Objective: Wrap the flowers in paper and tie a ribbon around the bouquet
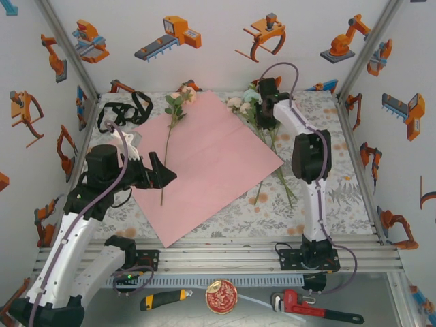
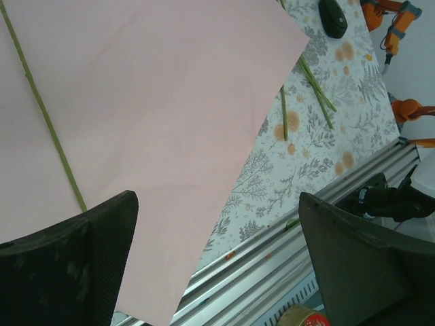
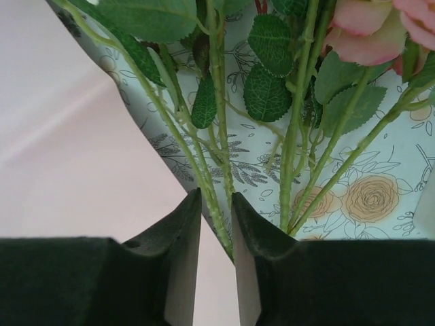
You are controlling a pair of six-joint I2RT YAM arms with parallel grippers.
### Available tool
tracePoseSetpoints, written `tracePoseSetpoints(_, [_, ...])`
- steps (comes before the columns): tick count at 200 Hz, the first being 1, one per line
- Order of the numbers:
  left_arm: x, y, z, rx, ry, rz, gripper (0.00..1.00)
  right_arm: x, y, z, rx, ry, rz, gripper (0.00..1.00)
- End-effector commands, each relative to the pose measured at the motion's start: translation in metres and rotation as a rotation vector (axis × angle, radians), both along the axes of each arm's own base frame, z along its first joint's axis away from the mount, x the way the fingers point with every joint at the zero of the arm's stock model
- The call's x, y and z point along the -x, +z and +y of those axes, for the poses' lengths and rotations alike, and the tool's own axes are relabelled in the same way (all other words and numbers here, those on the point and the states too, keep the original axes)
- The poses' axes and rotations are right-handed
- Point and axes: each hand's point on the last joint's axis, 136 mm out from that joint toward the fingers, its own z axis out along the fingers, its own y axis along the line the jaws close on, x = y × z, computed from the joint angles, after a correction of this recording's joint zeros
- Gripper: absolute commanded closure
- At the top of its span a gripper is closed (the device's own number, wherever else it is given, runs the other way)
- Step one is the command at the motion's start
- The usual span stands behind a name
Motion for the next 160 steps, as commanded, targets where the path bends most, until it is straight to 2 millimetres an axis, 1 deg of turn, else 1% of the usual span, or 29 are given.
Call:
tracePoseSetpoints(1, [-0.006, 0.014, 0.001, 0.011, 0.018, -0.044, 0.08, -0.003, 0.003, -0.009, 0.001, -0.001, 0.008, 0.75])
tracePoseSetpoints(23, [-0.008, 0.012, 0.002, 0.010, 0.032, -0.041, 0.07, -0.002, -0.008, -0.010, -0.006, -0.005, 0.035, 0.75])
tracePoseSetpoints(40, [-0.010, 0.011, 0.002, 0.007, 0.034, -0.040, 0.07, -0.001, -0.016, -0.005, -0.028, 0.000, 0.053, 0.75])
tracePoseSetpoints(57, [-0.012, 0.009, 0.001, 0.004, 0.030, -0.032, 0.07, 0.000, -0.025, -0.006, -0.033, -0.004, 0.071, 0.75])
tracePoseSetpoints(77, [-0.013, 0.008, 0.001, 0.002, 0.033, -0.024, 0.07, 0.000, -0.030, -0.006, -0.038, -0.011, 0.080, 0.75])
tracePoseSetpoints(94, [-0.014, 0.006, 0.001, 0.001, 0.034, -0.019, 0.07, -0.001, -0.031, -0.005, -0.038, -0.010, 0.079, 0.75])
tracePoseSetpoints(100, [-0.014, 0.005, 0.001, -0.001, 0.035, -0.018, 0.07, -0.002, -0.031, -0.005, -0.038, -0.009, 0.077, 0.76])
tracePoseSetpoints(104, [-0.014, 0.005, 0.001, -0.001, 0.036, -0.019, 0.07, -0.003, -0.031, -0.005, -0.038, -0.008, 0.076, 0.79])
tracePoseSetpoints(122, [-0.014, 0.005, 0.001, -0.003, 0.037, -0.019, 0.06, -0.007, -0.023, -0.007, -0.029, -0.003, 0.056, 0.90])
tracePoseSetpoints(135, [-0.015, 0.005, 0.003, -0.007, 0.046, -0.021, 0.06, -0.009, -0.011, -0.007, -0.016, 0.014, 0.033, 0.96])
tracePoseSetpoints(153, [-0.016, 0.003, 0.006, -0.017, 0.064, -0.022, 0.05, -0.011, 0.012, -0.009, 0.008, 0.042, -0.007, 0.98])
tracePoseSetpoints(160, [-0.017, 0.003, 0.007, -0.022, 0.073, -0.025, 0.04, -0.012, 0.024, -0.010, 0.024, 0.050, -0.032, 0.98])
